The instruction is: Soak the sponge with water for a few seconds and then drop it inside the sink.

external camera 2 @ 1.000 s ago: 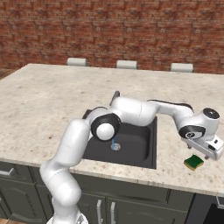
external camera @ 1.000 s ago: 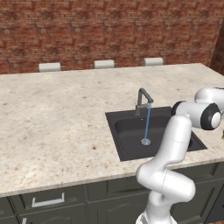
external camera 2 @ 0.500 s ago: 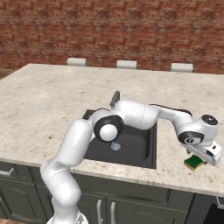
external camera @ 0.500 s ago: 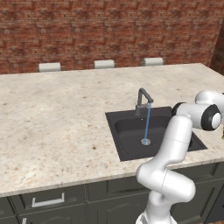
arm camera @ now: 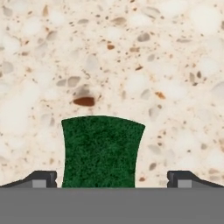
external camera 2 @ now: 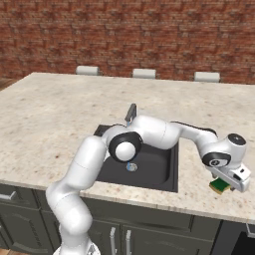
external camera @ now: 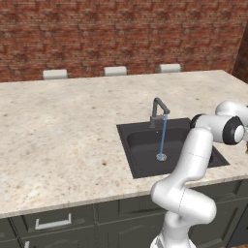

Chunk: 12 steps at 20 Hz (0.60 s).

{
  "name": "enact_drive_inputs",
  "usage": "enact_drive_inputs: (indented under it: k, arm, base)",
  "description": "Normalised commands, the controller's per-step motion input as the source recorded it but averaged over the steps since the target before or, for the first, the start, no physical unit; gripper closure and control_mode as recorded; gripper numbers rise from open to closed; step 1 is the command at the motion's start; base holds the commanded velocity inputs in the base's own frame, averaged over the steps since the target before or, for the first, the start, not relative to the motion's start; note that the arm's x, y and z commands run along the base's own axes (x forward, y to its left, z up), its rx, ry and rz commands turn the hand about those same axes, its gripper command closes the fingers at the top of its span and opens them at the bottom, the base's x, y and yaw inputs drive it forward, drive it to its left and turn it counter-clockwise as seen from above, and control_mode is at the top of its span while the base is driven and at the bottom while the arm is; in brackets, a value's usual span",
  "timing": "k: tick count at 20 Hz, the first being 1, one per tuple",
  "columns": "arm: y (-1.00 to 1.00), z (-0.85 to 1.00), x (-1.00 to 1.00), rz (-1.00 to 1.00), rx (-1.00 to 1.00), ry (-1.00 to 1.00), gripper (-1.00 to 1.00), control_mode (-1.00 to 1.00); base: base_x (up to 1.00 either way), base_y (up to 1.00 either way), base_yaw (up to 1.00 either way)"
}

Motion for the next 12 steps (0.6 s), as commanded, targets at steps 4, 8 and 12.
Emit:
enact_drive_inputs:
  k: [4,8,12]
  arm:
    - [0.0,-0.03,0.01,-0.03,0.0,0.01,-1.0,-1.0]
    - [0.0,0.0,0.03,-0.01,0.0,0.0,-1.0,-1.0]
    - [0.0,-0.01,0.0,0.0,0.0,0.0,-1.0,-1.0]
  base:
    - [0.0,0.0,0.0]
    - [0.0,0.0,0.0]
    - [0.0,0.0,0.0]
